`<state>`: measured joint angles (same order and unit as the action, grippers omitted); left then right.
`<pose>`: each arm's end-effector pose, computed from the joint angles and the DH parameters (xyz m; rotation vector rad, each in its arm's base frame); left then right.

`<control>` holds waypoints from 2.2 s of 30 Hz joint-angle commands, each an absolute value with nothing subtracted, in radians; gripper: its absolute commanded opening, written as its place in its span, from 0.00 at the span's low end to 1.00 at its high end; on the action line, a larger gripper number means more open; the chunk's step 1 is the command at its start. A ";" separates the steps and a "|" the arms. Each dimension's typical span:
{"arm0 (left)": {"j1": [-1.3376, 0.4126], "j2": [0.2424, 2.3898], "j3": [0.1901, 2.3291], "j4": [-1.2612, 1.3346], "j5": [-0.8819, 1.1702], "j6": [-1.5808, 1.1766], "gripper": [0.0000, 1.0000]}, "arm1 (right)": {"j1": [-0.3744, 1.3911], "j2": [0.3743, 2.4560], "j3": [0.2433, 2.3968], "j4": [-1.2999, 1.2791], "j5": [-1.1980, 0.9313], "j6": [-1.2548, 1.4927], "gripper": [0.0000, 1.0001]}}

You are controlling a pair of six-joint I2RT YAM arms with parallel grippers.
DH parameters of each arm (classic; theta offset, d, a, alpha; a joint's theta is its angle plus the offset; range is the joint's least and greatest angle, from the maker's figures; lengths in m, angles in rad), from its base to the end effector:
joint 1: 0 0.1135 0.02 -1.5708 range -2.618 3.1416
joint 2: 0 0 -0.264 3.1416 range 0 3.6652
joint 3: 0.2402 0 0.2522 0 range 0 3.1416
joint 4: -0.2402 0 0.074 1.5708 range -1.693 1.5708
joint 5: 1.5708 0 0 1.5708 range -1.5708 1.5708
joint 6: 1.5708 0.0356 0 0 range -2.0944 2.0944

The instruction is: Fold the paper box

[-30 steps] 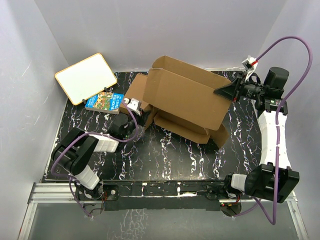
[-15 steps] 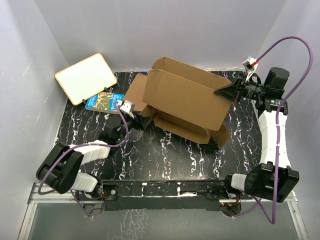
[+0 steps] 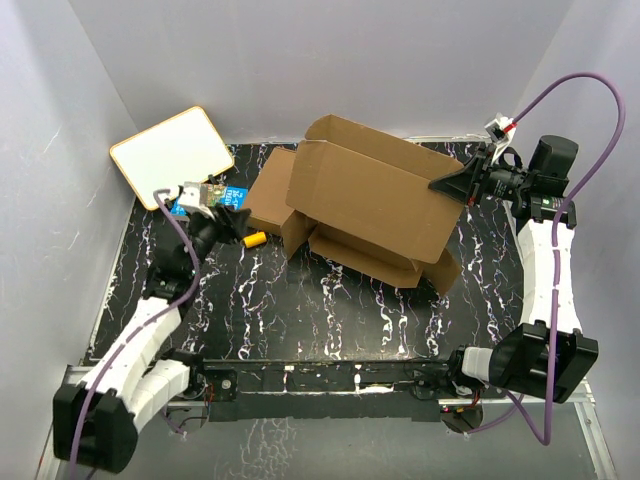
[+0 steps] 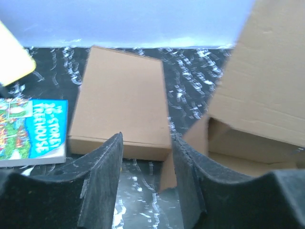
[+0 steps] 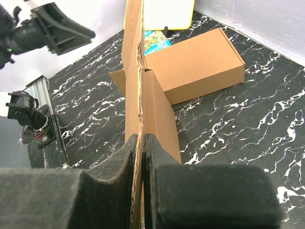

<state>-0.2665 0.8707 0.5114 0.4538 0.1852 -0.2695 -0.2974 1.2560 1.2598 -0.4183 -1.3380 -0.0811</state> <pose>0.1997 -0.0613 0.2957 0.1505 1.4964 -0.5695 0.2571 -0.0426 0.3923 -0.6382 1.6545 1.0303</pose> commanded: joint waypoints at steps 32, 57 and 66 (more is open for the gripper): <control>-0.357 1.586 0.505 1.199 0.622 -0.055 0.55 | -0.304 1.278 1.272 -0.292 -1.389 -0.013 0.08; -0.450 1.753 0.598 1.345 0.477 -0.007 0.61 | -0.304 1.285 1.243 -0.253 -1.433 0.030 0.08; -0.479 1.807 0.621 1.389 0.418 -0.060 0.54 | -0.304 1.289 1.238 -0.253 -1.440 0.032 0.08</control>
